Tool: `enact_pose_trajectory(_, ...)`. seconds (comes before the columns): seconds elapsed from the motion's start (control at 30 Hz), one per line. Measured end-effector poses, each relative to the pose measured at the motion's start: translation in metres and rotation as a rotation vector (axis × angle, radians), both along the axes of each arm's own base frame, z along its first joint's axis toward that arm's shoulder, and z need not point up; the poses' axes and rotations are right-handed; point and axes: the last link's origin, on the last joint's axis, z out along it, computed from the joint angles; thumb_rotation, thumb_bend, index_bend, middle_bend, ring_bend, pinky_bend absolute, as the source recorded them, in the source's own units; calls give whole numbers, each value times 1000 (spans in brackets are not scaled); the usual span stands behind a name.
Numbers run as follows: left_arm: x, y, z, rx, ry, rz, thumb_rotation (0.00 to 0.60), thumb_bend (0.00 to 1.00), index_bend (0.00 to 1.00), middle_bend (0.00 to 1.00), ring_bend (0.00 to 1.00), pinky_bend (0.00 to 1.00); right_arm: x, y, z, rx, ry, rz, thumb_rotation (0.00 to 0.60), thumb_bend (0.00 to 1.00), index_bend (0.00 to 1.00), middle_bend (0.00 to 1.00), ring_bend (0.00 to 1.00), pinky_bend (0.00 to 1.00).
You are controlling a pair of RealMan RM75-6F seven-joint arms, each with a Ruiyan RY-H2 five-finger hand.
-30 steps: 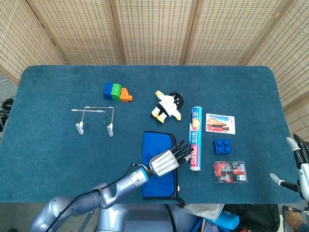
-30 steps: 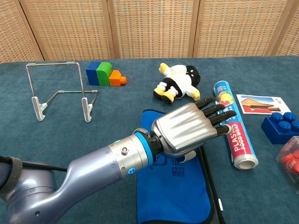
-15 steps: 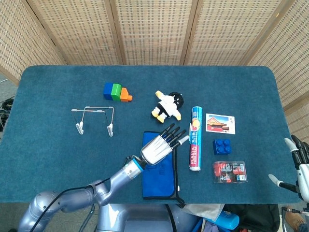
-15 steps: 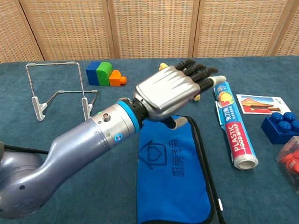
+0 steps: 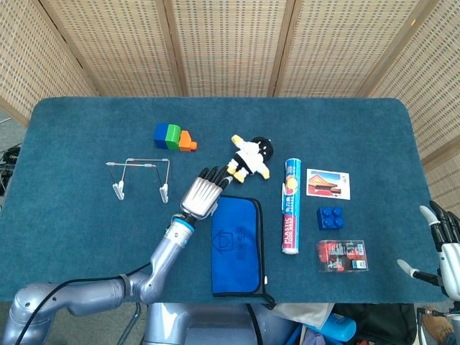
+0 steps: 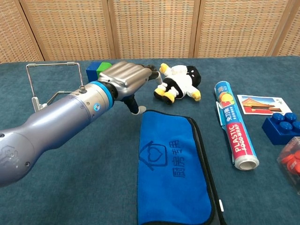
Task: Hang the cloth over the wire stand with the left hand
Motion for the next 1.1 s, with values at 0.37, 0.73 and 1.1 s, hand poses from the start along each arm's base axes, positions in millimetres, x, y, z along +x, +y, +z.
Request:
enact_pose_trajectory(0.37,4,8,1,-39,9,79,600,301,193,585,589,598,0,0,-1,5,1,-1,600,0,9,0,0,0)
enact_pose_trajectory(0.73,3,19,-3,-17,5,178,600,368,301,634,630,642,-1,-1,-2,13,4,-4,600,0,9,0,0,0)
enact_pose_trajectory(1.1,9,23,-10,-67,21,275,600,268,314,861,839,942,-2,-3,-2,16,2,-11,600,0,9,0,0,0)
